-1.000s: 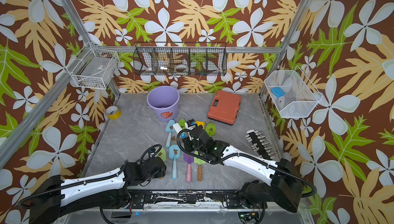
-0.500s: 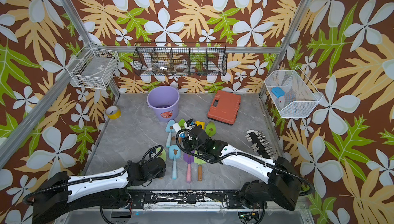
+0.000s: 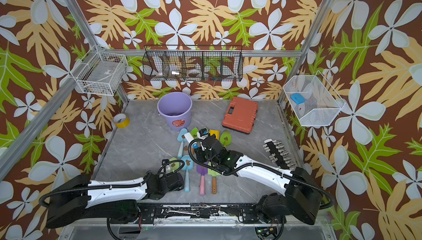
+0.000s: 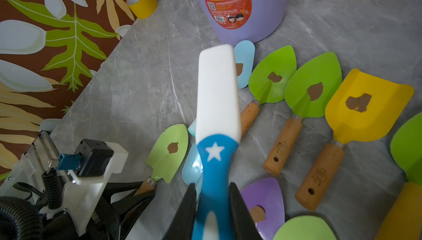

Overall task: Brush the soil off the hand trowel and place it into the bucket
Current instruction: Pick up the hand trowel from the center of the board.

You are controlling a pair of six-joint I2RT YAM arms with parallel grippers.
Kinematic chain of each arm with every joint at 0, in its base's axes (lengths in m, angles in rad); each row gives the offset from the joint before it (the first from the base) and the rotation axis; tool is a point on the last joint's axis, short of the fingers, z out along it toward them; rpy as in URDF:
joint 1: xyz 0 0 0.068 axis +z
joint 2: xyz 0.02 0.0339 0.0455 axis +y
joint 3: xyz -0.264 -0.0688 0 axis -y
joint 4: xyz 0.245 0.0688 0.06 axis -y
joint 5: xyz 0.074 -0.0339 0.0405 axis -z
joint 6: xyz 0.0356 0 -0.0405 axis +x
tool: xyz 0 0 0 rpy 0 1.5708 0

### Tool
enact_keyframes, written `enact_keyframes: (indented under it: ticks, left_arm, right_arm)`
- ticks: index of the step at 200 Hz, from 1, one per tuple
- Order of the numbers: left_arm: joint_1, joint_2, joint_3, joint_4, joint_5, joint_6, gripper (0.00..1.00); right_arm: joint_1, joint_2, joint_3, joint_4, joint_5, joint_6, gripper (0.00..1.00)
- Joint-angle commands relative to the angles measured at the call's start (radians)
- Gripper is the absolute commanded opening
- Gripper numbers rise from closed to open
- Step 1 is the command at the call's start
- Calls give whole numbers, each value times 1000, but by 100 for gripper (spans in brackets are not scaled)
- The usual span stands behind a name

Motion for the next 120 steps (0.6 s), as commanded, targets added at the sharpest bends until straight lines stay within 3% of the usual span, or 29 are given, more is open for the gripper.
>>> enact_keyframes:
  ticks: [1,18,32,58,92,120]
  left_arm:
    - [-3,-14,-7,-97,91,-29,20]
    - [-3,-31,23,-150,53,-23,15]
    - [1,-26,83,-239,-7,2,0]
    - [38,-36,152,-326,-32,71,0]
    - [107,-105,198,-280,100,181,0]
    - [110,-161,318,-363,58,223,0]
  right_arm:
    - [0,-10,-5,45,3,0,0]
    - [0,-15,-9,46,8,0,0]
    - [0,-19,-16,53,10,-1,0]
    - [1,-21,-20,52,22,-6,0]
    - [-7,-46,23,-38,130,-27,0]
    - [-69,-111,55,-90,146,-52,0]
